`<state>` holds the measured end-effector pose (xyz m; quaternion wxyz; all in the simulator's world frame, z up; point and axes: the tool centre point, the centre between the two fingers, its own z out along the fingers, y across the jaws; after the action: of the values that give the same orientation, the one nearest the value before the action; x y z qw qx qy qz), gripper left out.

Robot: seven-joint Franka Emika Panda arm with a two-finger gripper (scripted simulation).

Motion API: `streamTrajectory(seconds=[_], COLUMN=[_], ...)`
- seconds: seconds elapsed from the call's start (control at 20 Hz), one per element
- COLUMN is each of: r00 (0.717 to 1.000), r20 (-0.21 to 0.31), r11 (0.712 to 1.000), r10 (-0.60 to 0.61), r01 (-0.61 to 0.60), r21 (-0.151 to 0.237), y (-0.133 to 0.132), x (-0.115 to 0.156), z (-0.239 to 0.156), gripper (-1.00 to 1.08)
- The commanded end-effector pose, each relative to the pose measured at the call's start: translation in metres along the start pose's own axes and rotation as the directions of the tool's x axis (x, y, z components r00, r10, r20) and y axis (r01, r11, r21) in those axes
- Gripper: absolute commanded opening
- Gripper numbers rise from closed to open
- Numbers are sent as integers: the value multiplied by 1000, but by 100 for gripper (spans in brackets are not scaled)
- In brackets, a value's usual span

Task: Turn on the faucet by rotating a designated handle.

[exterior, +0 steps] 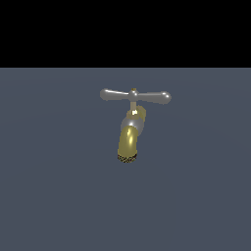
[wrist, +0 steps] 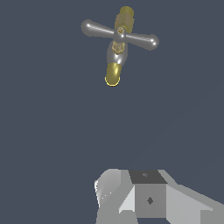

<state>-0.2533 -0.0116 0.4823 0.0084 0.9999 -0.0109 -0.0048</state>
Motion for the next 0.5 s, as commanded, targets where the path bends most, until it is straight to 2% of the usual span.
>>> streamTrajectory(seconds=[0.0,0.45], r00=[1000,1000], r20=[0,6], r11=[1000,1000], r10=[0,30], r01=[0,-30], r21=[0,0], y=[0,0], x=[0,8], z=[0,-1], gripper=[-100,-100])
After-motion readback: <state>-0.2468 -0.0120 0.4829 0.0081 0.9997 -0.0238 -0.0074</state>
